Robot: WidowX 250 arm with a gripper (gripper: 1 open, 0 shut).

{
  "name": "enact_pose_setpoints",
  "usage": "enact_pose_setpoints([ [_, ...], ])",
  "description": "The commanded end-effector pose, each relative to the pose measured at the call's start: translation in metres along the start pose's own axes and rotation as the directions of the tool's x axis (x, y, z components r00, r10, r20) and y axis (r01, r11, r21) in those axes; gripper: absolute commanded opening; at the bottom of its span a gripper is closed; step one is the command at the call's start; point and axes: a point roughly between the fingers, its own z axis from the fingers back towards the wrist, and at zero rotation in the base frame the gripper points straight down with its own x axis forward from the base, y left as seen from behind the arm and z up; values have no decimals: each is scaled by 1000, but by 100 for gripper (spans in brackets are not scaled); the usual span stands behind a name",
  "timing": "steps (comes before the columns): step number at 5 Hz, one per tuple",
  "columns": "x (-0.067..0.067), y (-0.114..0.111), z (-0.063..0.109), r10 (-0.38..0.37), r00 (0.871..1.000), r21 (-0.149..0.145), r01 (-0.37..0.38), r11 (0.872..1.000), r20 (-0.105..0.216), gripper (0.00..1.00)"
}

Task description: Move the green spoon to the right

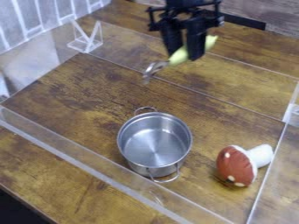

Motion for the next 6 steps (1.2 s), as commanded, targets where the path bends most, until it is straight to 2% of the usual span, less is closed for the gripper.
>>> enact_pose_setpoints([
  [1,10,-25,2,-6,998,8,6,1000,55,0],
  [2,25,-30,-14,37,997,14,-38,999,63,0],
  [3,34,-26,-34,95,992,24,-97,995,78,0],
  [4,41,-20,-45,149,984,29,-152,988,94,0],
  [6,57,-6,-52,135,986,50,-141,989,96,0],
])
